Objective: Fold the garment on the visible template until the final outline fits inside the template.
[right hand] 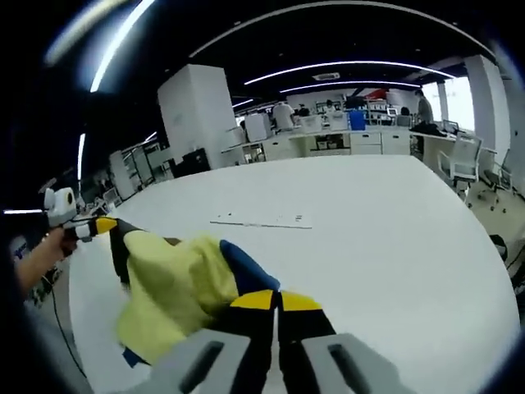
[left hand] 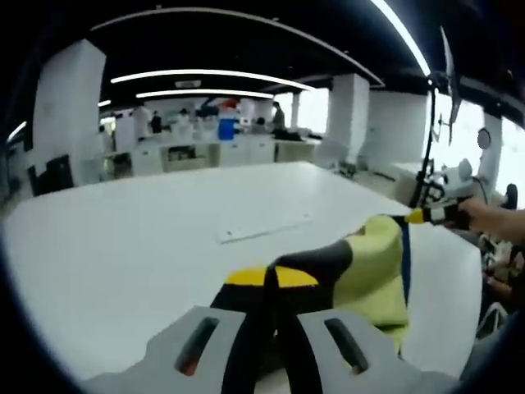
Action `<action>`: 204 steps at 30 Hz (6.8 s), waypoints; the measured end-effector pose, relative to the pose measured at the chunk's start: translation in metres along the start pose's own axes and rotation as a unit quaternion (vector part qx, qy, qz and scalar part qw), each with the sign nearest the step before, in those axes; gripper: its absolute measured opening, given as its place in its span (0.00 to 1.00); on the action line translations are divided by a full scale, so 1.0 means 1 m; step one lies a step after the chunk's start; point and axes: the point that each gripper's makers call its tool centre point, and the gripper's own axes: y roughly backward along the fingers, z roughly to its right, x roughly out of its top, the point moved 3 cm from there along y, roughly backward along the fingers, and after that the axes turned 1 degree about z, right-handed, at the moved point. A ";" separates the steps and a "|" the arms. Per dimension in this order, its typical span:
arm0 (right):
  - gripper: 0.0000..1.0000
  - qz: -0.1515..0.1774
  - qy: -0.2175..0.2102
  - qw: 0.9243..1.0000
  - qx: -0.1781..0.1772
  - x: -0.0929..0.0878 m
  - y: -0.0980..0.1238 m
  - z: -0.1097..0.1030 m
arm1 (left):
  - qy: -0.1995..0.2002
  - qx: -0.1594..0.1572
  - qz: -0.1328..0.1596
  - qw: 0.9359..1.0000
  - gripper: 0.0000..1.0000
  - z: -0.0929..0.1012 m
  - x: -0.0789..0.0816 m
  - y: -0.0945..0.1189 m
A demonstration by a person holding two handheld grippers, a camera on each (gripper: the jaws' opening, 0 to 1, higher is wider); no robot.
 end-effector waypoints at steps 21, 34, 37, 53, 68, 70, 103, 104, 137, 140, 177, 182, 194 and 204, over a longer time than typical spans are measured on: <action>0.00 0.013 -0.032 0.997 -0.071 0.006 -0.077 0.033 | -0.015 0.074 -0.024 0.997 0.00 -0.052 -0.026 -0.093; 0.00 -0.077 -0.048 0.992 -0.090 -0.035 -0.104 0.052 | -0.011 0.074 -0.108 0.991 0.00 -0.061 -0.072 -0.123; 0.00 -0.085 -0.048 0.991 -0.089 -0.041 -0.107 0.052 | -0.018 0.074 -0.121 0.990 0.00 -0.062 -0.078 -0.125; 0.22 -0.059 -0.091 0.990 -0.085 -0.027 -0.108 0.043 | -0.016 0.104 -0.149 0.983 0.25 -0.071 -0.083 -0.111; 0.68 -0.066 -0.071 0.994 -0.045 -0.012 -0.074 0.005 | -0.061 0.014 -0.051 0.997 0.68 -0.022 -0.031 -0.074; 0.71 -0.070 -0.067 0.995 -0.038 -0.015 -0.069 -0.003 | -0.067 0.006 -0.049 0.997 0.71 -0.017 -0.029 -0.069; 0.57 -0.131 0.030 0.981 0.139 -0.118 0.017 -0.151 | -0.096 -0.091 -0.050 0.990 0.63 0.047 -0.079 -0.002; 0.55 -0.131 0.032 0.980 0.144 -0.120 0.017 -0.154 | -0.097 -0.093 -0.054 0.989 0.62 0.048 -0.083 0.000; 0.10 -0.132 0.187 0.959 0.165 -0.163 -0.003 -0.191 | -0.100 -0.122 -0.159 0.974 0.16 0.053 -0.156 -0.002; 0.06 -0.131 0.209 0.956 0.160 -0.161 -0.005 -0.190 | -0.098 -0.130 -0.160 0.974 0.12 0.056 -0.157 -0.003; 0.00 -0.076 0.209 0.974 0.048 -0.082 0.055 -0.101 | -0.106 -0.062 -0.107 0.987 0.01 0.078 -0.114 0.038; 0.00 -0.075 0.213 0.974 0.025 -0.075 0.059 -0.079 | -0.091 -0.036 -0.089 0.991 0.00 0.075 -0.102 0.048; 0.00 -0.083 0.183 0.978 -0.050 -0.048 0.071 -0.003 | -0.084 -0.004 -0.099 0.991 0.00 0.066 -0.104 0.060; 0.00 -0.105 0.157 0.977 -0.102 -0.044 0.081 0.055 | -0.081 0.001 -0.109 0.991 0.00 0.065 -0.110 0.066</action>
